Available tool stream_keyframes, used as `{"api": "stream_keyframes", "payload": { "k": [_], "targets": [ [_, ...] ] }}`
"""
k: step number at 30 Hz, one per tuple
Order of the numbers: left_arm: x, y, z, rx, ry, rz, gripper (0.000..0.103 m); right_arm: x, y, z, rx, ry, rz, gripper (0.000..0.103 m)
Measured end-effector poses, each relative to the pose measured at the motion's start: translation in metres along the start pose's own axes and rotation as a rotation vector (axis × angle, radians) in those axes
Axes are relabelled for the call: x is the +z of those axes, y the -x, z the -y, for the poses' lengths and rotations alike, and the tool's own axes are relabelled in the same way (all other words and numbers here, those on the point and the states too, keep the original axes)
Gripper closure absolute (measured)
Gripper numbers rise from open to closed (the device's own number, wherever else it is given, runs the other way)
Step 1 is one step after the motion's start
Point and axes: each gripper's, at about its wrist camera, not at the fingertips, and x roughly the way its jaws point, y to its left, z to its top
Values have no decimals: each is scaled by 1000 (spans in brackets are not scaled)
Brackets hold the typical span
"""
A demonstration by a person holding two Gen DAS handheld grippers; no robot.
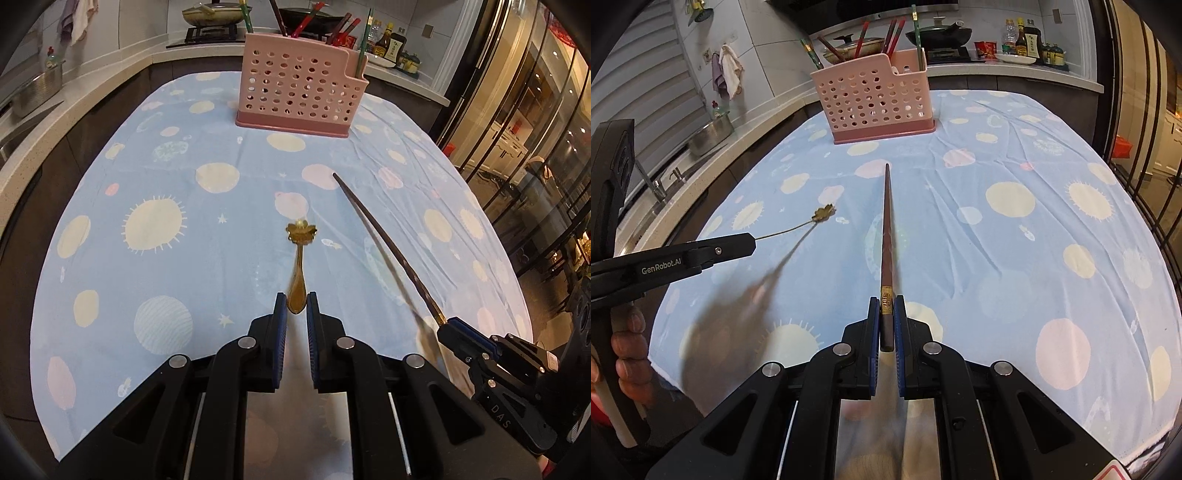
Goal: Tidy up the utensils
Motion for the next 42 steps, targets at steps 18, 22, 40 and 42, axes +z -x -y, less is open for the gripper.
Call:
{"api": "stream_keyframes", "payload": {
  "k": [18,22,40,42],
  "targets": [
    [54,36,-5,25,-13,139,93,70,55,6,65,-22,195,96],
    [63,40,-4,24,-19,157,93,89,66,5,83,-20,241,96],
    [116,46,1,18,-50,222,103,168,79,0,86,22,388,96],
    [117,43,-1,19,-48,214,103,169,80,1,83,20,392,96]
  ]
}}
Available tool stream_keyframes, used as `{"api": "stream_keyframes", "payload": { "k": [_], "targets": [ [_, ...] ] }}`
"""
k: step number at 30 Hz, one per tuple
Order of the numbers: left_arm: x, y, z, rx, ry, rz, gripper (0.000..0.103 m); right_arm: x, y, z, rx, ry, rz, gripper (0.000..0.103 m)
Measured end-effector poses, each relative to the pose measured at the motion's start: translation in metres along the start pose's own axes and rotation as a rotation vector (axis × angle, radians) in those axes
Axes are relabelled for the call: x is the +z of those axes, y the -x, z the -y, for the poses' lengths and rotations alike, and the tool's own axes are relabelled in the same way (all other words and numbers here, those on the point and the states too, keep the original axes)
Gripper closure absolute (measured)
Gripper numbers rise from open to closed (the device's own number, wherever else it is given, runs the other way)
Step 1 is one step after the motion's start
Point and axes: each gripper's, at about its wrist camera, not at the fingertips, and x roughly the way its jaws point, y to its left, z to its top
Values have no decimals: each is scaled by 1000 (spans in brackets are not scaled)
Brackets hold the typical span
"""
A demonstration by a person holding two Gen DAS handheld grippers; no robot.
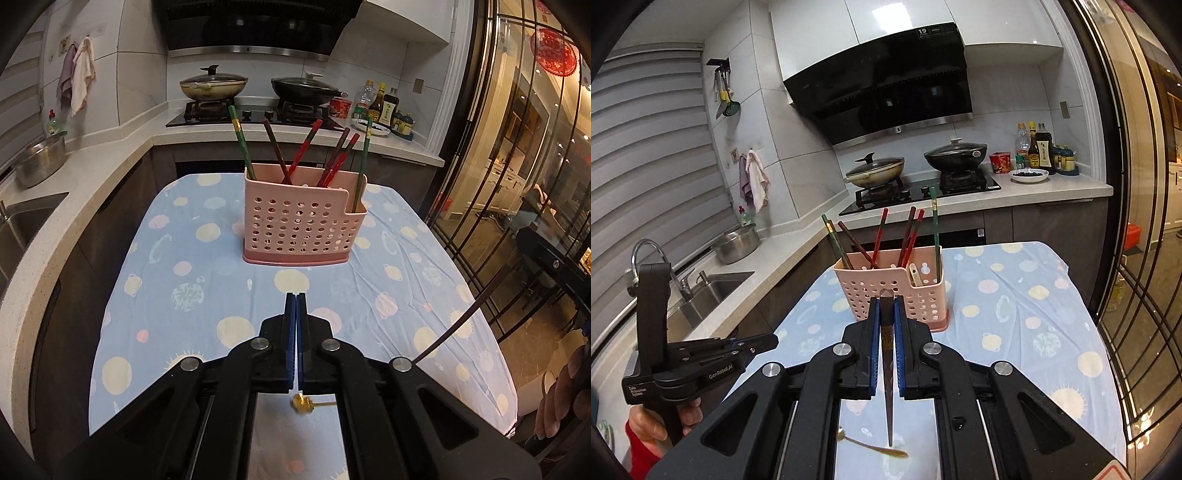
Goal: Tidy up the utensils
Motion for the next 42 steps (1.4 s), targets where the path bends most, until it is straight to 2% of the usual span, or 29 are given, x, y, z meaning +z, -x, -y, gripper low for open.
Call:
{"api": "stream_keyframes", "payload": {
  "k": [4,7,9,11,15,17,21,24,28,35,39,42],
  "targets": [
    [-14,-13,6,-10,-15,-55,103,-1,4,8,-17,-19,2,96],
    [-33,-26,18,-48,-20,-120,101,-3,9,13,-37,-29,6,96],
    [-47,-38,30,-72,-30,-175,97,-5,12,16,-51,-31,7,96],
    [-60,-49,45,-83,-48,-218,82,-8,14,21,-60,-40,4,96],
    [-75,-66,72,-102,-73,-261,71,-14,16,33,-76,-56,-8,96],
    [-80,-76,83,-94,-81,-272,66,-15,18,39,-82,-62,-13,96],
    [-94,-101,99,-55,-118,-327,66,-18,19,49,-83,-77,-23,96],
    [-110,-113,97,-19,-121,-378,66,-20,20,52,-77,-80,-26,96],
    [-127,-97,87,31,-144,-363,66,-22,23,55,-64,-85,-28,96],
    [-146,-64,53,94,-80,-360,65,-26,30,53,-35,-93,-20,96],
    [-153,-54,36,122,-39,-354,62,-29,32,51,-26,-93,-20,96],
    [-156,-48,30,138,-15,-349,55,-30,33,49,-25,-91,-21,96]
  ]
}}
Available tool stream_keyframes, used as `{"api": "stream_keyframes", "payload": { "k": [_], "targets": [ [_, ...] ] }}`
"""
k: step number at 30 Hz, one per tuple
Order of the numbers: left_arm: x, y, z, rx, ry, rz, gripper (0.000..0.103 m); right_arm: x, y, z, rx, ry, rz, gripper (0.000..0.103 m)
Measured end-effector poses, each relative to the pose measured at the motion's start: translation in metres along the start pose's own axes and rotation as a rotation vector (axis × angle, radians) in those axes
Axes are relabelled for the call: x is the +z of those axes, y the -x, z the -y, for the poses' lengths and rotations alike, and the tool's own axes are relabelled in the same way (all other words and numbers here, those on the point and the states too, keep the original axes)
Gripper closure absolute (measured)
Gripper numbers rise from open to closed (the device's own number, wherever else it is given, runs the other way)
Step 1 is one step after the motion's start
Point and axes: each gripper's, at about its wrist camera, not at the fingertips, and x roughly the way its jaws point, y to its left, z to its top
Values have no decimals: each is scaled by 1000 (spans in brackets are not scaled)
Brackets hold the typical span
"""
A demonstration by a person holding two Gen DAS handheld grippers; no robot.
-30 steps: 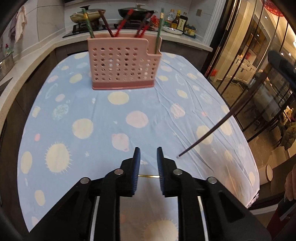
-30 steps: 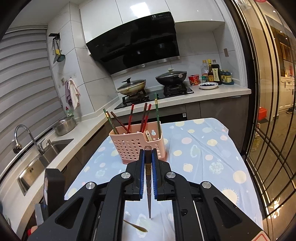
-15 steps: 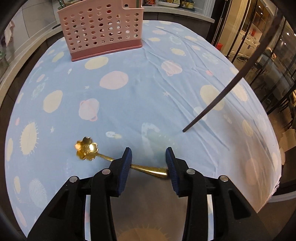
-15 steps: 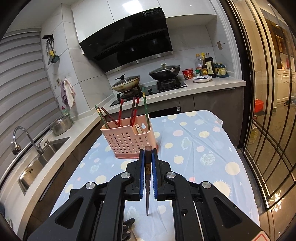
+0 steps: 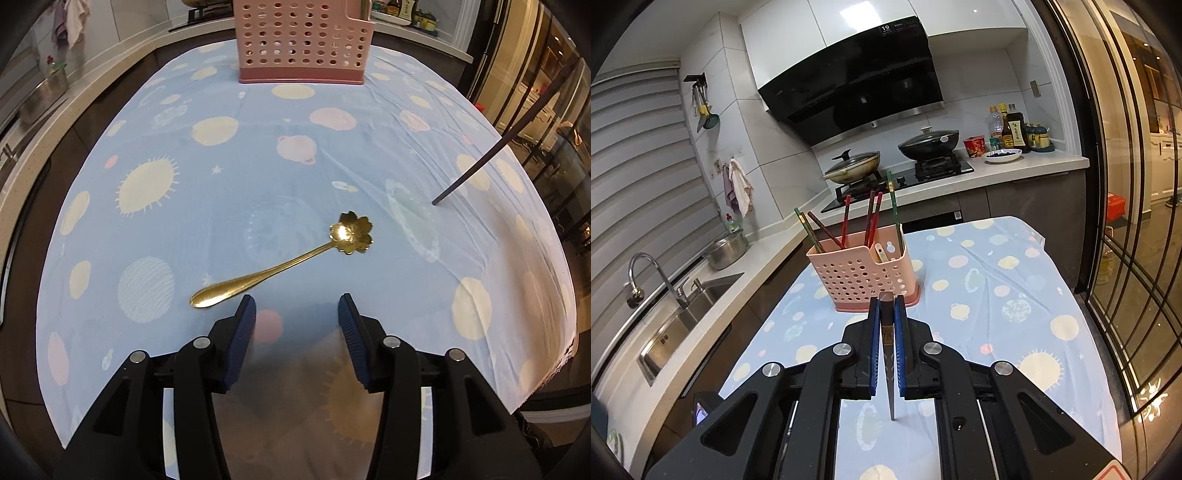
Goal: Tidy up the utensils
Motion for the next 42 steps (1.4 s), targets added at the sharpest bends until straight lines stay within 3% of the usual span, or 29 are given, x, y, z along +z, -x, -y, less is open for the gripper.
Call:
{"api": "stream_keyframes", "payload": {
  "k": [13,21,28,30,35,40,42],
  "targets": [
    [18,-7,-51,56,81,24,55,-1,-1,1,-11,-1,-2,96],
    [2,-1,-31,-70,27,4,46,-2,-2,0,-19,2,-2,96],
    [-10,4,-16,-131,3,-5,47,-2,-2,-3,-13,8,-1,96],
    [-8,3,-18,-118,11,-3,53,-2,-2,-4,-11,11,-1,96],
    [-8,3,-21,-95,8,4,85,-2,0,-5,-10,12,0,96],
    [-9,5,-19,-124,-5,-4,100,-2,1,-6,-11,6,1,96],
    [-9,5,-19,-138,3,-11,102,-2,0,-6,-10,8,0,96]
  ]
}}
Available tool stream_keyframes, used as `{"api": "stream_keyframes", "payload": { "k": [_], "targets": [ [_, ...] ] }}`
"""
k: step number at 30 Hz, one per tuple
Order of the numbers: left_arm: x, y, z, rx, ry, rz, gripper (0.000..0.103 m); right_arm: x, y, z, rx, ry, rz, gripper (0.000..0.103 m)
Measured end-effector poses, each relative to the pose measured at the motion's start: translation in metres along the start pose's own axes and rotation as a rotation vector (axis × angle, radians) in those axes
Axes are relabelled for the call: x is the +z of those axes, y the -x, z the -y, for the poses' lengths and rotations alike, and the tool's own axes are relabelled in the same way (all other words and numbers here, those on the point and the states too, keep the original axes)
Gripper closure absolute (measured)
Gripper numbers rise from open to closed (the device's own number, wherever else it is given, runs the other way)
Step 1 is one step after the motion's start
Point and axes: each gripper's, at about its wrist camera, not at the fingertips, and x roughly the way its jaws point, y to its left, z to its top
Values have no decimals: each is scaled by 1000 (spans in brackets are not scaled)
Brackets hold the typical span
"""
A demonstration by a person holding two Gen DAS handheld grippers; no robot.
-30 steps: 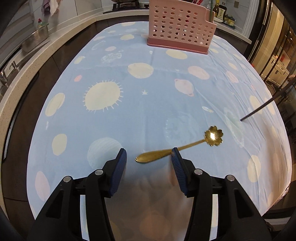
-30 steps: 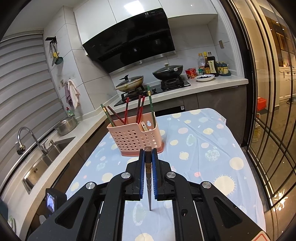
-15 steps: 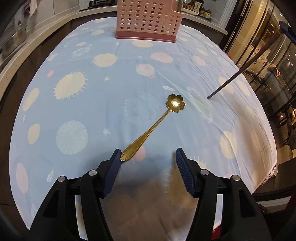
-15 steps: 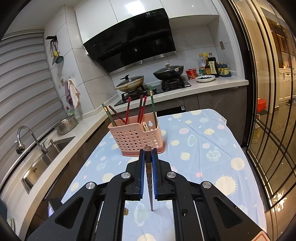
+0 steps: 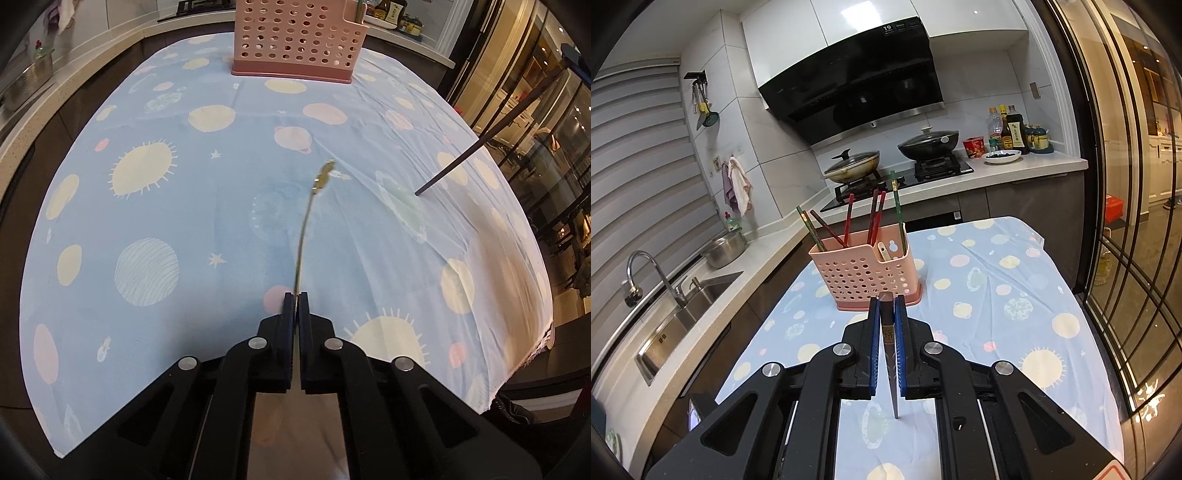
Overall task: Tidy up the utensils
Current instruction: 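Carry the gold spoon above the pink holder with the left gripper while the right carries the chopstick there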
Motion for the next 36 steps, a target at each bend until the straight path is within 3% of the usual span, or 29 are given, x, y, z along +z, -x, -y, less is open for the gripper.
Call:
{"api": "stream_keyframes", "payload": {
  "k": [10,25,29,36],
  "targets": [
    [22,25,3,-7,2,80,102,6,0,-5,19,19,13,96],
    [117,76,12,9,-60,285,102,37,-27,-30,47,74,41,96],
    [145,91,13,11,-73,337,102,59,-37,-34,83,66,54,96],
    [209,127,11,59,-97,456,102,116,-53,-52,59,126,149,96]
  ]
}}
